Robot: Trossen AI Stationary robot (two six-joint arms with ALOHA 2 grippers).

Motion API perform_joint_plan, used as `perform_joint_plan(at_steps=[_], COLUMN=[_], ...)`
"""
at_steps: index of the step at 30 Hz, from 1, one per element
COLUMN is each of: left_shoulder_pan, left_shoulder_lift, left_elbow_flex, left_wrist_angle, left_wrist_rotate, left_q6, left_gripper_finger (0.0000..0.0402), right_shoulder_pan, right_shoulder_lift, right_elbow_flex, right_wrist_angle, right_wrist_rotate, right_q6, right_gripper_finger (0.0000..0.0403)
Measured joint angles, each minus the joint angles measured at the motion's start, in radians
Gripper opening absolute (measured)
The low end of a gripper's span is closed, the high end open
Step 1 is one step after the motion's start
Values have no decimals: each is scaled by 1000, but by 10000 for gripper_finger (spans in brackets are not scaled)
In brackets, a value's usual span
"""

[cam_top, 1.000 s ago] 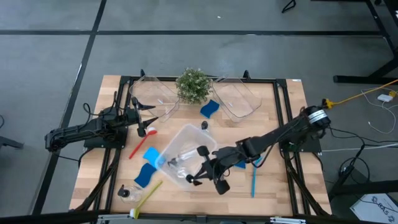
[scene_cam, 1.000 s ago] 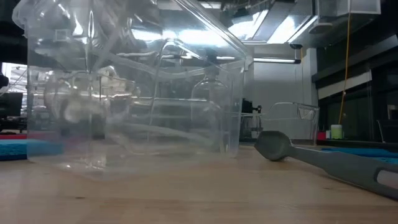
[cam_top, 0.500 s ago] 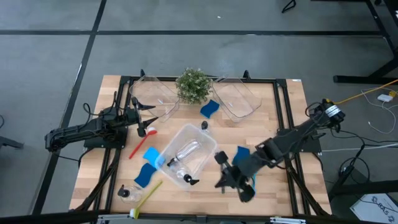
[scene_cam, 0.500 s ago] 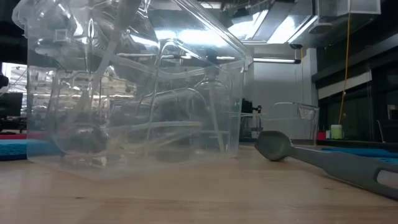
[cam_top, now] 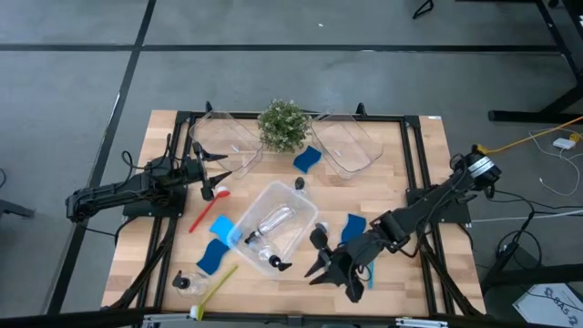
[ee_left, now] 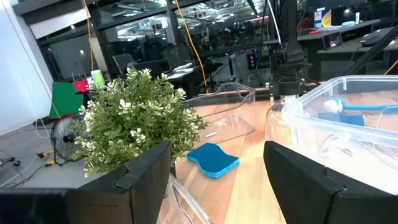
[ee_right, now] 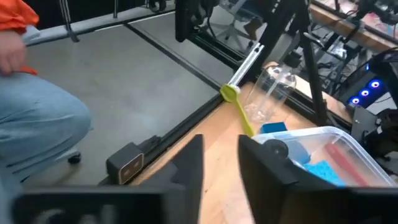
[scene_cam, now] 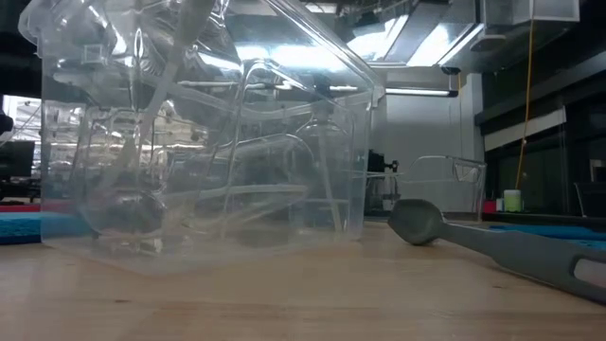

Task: Pick & Place Kitchen Sink Supplies
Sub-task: Put the liquid dispenser bottle into the white bin

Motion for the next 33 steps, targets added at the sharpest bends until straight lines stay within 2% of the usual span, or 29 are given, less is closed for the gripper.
perform_joint_plan(at_steps=[3,7,10,13,16,21,28,33], left_shoulder_pan=[0,0,0,0,0,0,0,0], left_shoulder_lift=[0,0,0,0,0,0,0,0], left_elbow_flex=[0,0,0,0,0,0,0,0], left_wrist_angle=[0,0,0,0,0,0,0,0], left_wrist_rotate=[0,0,0,0,0,0,0,0], left_q6=[0,0,0,0,0,0,0,0], left_gripper_finger=[251,251,251,251,251,251,251,251], right_shoulder_pan=[-2,-6,-18,-24,-28,-31,-31,-31], right_shoulder_lift=[26,94,162,211,226,225,225,225], right_elbow_flex=[0,0,0,0,0,0,0,0], right_wrist_angle=[24,90,179,263,291,295,289,290], right_wrist_rotate=[48,162,226,327,389,373,292,276], right_q6=[-23,-29,-67,-116,-146,-145,-115,-93], right_gripper_finger=[164,235,270,283,280,253,184,129])
